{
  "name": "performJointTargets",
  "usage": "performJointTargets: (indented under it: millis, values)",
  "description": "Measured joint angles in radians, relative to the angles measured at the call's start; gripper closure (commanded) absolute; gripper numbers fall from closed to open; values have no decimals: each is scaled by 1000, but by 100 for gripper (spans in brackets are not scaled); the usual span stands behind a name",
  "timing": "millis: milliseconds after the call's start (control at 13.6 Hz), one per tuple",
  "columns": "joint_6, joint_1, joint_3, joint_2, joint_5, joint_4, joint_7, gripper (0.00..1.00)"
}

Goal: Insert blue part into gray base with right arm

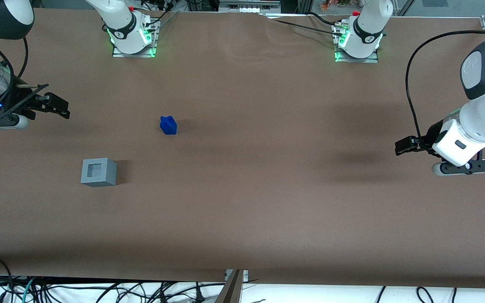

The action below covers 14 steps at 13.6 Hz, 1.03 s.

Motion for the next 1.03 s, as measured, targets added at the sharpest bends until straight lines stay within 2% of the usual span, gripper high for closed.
performJointTargets:
  millis: [733,1026]
  values:
    - [-17,10,5,3,1,0,-4,1]
    - [-63,58,9,35,4,-1,-5,1]
